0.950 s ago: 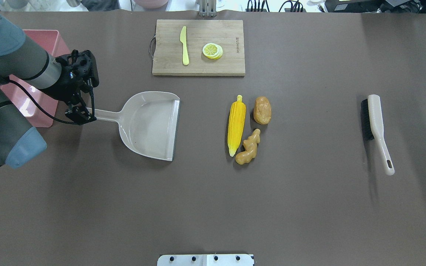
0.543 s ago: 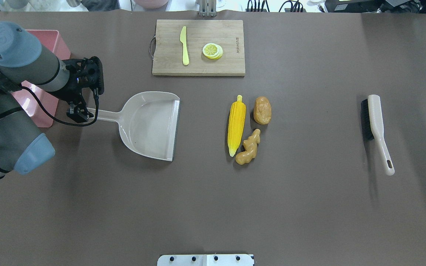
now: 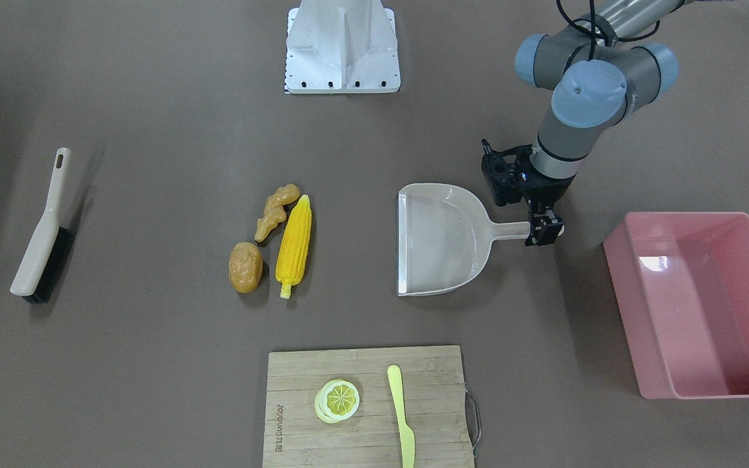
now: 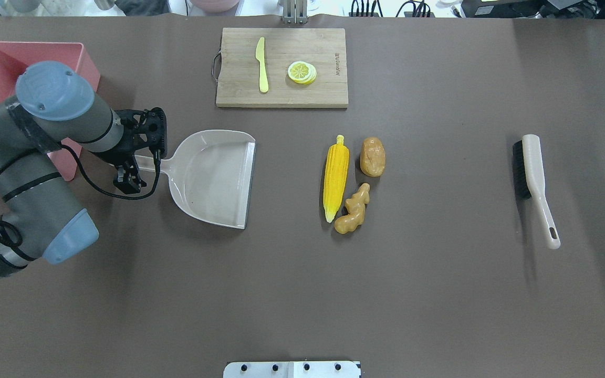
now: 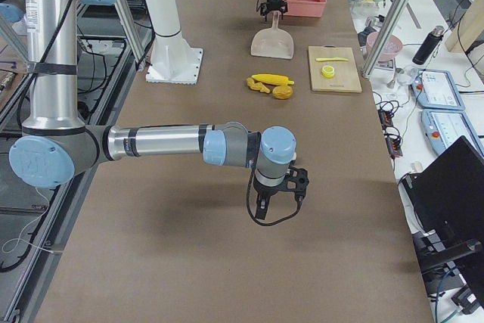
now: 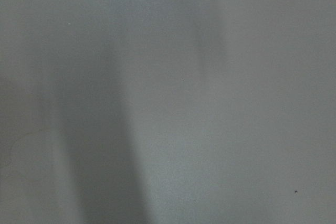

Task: Sweep and dump trash into bin
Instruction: 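Close the left gripper on the dustpan handle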

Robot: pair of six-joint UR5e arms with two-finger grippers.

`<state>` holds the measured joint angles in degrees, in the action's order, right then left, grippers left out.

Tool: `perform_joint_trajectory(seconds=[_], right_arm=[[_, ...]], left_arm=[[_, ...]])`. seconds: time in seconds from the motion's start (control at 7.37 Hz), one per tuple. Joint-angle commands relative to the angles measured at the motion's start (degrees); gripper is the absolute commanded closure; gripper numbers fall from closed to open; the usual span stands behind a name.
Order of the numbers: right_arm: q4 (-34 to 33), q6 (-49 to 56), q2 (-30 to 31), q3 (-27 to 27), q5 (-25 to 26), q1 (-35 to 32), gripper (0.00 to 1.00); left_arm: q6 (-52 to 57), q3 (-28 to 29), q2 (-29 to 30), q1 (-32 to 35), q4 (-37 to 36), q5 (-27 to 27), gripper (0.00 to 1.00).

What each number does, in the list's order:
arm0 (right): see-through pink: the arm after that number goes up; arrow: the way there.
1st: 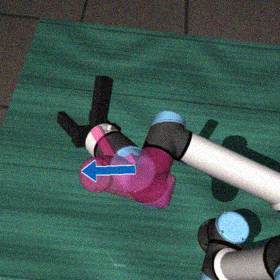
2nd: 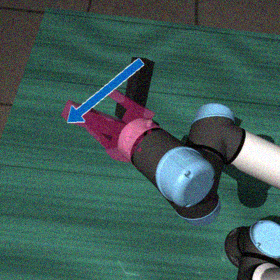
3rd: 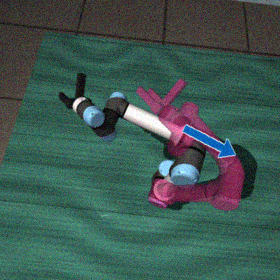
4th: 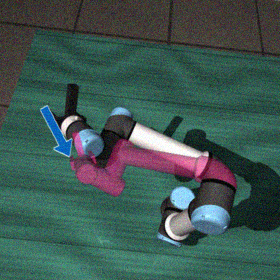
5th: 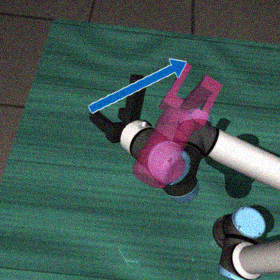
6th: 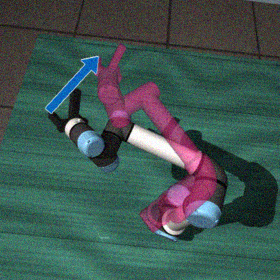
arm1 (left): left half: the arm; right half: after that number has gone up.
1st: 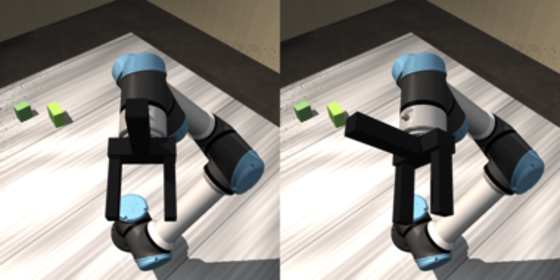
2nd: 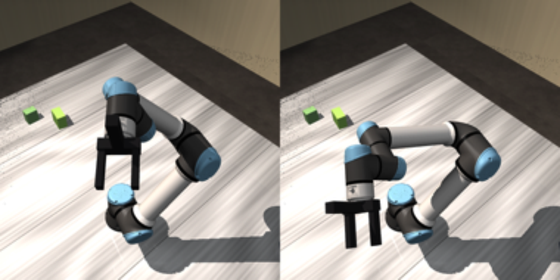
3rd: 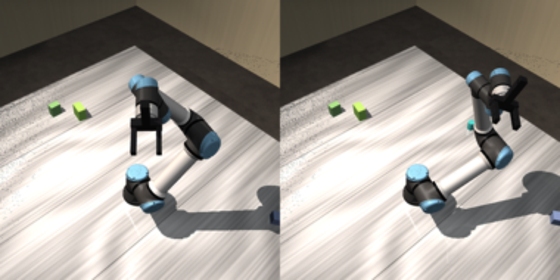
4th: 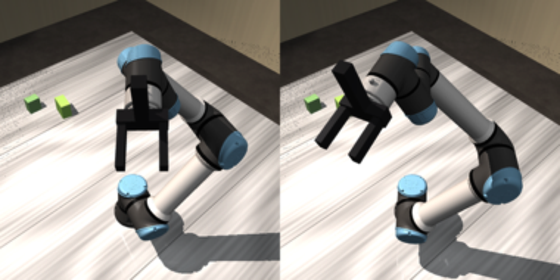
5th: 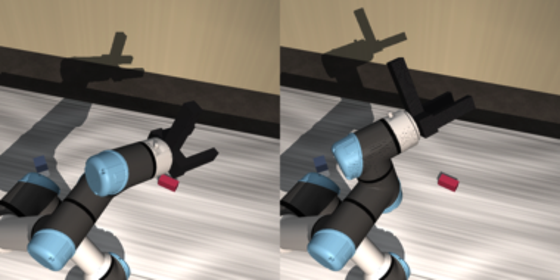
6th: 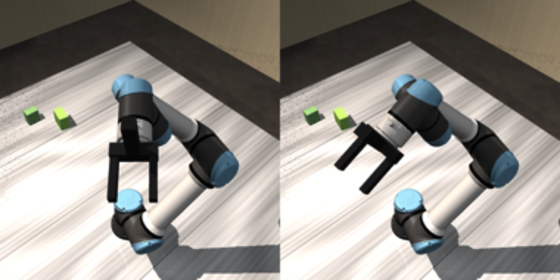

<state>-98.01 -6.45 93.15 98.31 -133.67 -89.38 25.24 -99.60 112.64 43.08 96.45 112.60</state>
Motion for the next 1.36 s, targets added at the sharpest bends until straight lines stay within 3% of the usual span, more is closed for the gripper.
perform_joint_trajectory(seconds=[0.0,0.54,0.95,1.22], right_arm=[[-0.08,0.03,0.01,-0.14,-0.10,0.00,0.00],[-0.08,-0.06,0.10,-0.58,-0.10,0.09,0.00],[-0.08,0.03,0.19,-0.67,-0.19,0.00,0.00],[-0.08,0.03,0.19,-0.58,-0.19,0.00,0.00]], left_arm=[[0.34,1.68,1.36,-0.28,0.23,-0.01,0.03],[0.60,6.07,3.11,-0.71,0.76,-0.01,0.04],[0.60,6.08,2.59,-1.07,0.58,-0.27,0.32],[3.31,5.30,1.72,-0.72,0.32,-0.27,0.28]])
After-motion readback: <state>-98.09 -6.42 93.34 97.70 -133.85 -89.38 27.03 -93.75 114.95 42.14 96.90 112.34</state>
